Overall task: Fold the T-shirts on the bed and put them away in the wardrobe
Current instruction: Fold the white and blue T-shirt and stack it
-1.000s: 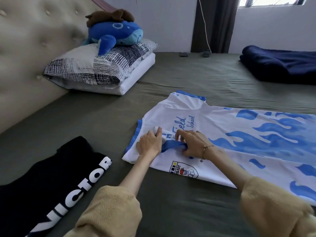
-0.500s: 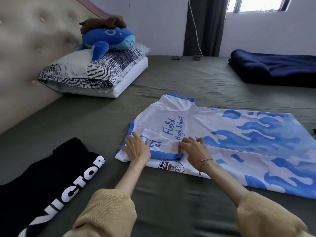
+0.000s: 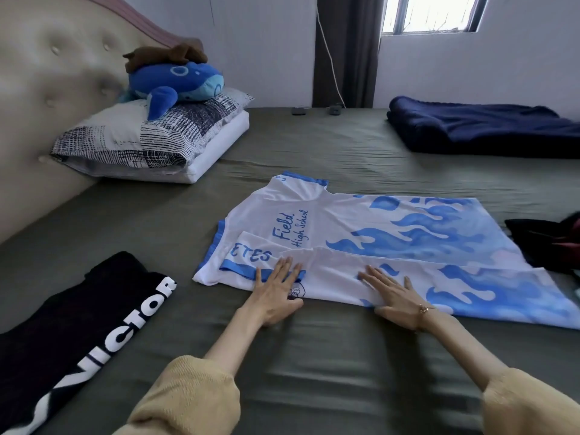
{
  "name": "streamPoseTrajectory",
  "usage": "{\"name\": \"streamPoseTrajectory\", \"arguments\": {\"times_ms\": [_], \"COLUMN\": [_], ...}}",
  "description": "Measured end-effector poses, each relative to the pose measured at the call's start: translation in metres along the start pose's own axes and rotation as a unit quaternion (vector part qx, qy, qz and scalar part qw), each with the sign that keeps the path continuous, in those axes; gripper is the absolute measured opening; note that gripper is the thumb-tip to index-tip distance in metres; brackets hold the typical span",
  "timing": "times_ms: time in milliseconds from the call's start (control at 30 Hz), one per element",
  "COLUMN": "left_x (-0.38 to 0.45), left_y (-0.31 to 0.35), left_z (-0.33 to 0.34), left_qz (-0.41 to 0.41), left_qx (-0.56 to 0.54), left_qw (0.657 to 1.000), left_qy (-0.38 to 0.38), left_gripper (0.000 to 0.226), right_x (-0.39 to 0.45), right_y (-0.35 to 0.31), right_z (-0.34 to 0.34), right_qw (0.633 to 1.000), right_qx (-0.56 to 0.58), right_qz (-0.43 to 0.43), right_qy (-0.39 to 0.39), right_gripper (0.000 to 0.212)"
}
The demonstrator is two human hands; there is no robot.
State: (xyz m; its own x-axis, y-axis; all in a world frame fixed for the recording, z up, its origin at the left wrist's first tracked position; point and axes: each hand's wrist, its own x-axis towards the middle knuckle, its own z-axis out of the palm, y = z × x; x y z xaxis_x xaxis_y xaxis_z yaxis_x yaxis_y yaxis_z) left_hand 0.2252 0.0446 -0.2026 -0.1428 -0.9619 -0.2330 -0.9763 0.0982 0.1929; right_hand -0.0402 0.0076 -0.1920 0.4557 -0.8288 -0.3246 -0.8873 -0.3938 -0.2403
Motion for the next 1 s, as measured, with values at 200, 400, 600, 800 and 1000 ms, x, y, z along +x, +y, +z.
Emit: {"name": "streamPoseTrajectory", "arguments": {"times_ms": [200,400,600,800,1000], "left_x": [-0.001,0.013,0.021,0.013,-0.008], "left_y": [0.017,0.018,0.026,0.020,0.023], "left_z": [-0.009,-0.015,-0.008,-0.004,-0.005], "left_qz": [-0.024,-0.035,-0.070,-0.073,-0.083], "left_qx": [-0.007,0.067,0.109,0.130,0.144], "left_qw": [0.999,0.992,0.991,0.988,0.985], "left_qy": [-0.044,-0.098,-0.043,-0.030,-0.051], "left_gripper": [0.087,0.098,0.095,0.090,0.090], "right_x": [-0.036,-0.057,-0.052,-0.055,-0.069], "right_y": [0.045,0.092,0.110,0.109,0.101], "right_z": [0.002,0.008,0.009,0.007,0.005], "right_qw": [0.994,0.966,0.968,0.967,0.967], "right_qx": [-0.036,-0.050,-0.025,-0.058,-0.078], "right_qz": [0.103,0.247,0.246,0.247,0.243], "right_qy": [0.027,0.058,0.038,0.007,-0.024], "right_gripper": [0.089,0.091,0.083,0.081,0.089]}}
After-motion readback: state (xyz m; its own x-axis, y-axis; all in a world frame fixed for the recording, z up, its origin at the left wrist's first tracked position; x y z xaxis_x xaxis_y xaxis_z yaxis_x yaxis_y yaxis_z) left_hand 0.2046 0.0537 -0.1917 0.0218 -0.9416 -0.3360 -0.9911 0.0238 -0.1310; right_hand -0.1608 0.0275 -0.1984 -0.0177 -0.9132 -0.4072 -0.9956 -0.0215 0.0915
